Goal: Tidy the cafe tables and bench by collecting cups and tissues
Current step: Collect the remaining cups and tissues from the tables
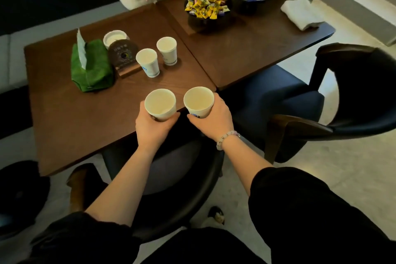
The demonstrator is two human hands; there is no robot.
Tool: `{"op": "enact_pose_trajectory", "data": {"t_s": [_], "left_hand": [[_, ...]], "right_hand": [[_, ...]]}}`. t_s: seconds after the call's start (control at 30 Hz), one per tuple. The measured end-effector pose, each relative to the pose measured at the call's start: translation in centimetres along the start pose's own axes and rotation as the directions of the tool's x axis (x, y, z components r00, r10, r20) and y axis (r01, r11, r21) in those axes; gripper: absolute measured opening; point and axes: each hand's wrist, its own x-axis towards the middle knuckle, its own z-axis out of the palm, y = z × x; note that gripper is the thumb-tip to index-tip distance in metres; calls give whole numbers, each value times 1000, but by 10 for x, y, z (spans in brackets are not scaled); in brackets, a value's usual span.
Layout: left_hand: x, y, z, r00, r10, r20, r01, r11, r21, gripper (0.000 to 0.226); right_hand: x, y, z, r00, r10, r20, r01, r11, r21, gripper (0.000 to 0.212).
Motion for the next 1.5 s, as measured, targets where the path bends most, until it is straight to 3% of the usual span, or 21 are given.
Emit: {"op": "enact_pose_trajectory", "data": {"t_s": [0.43, 0.83, 1.1, 1.3, 1.5], "left_hand": [[12, -4, -10, 996, -43, -72, 40, 998, -43, 61], [90, -23, -16, 982, -128, -138, 112, 987, -114, 63], [111, -40, -4, 964, -203, -172, 177, 972, -154, 57], [128, -39, 29, 941, -254, -224, 238, 967, -95, 58], [145, -27, 72, 904, -295, -311, 288, 955, -69, 66]], "right_hand": [[16, -14, 12, 996, -69, 52, 68, 997, 22, 70], [85, -40, 51, 989, -95, 111, 109, 986, -126, 69], [135, -27, 68, 988, -34, 153, 64, 979, -192, 67], [183, -5, 75, 987, -21, 160, 47, 986, -158, 74], [223, 7, 70, 958, -78, 275, 97, 994, -58, 72]]}}
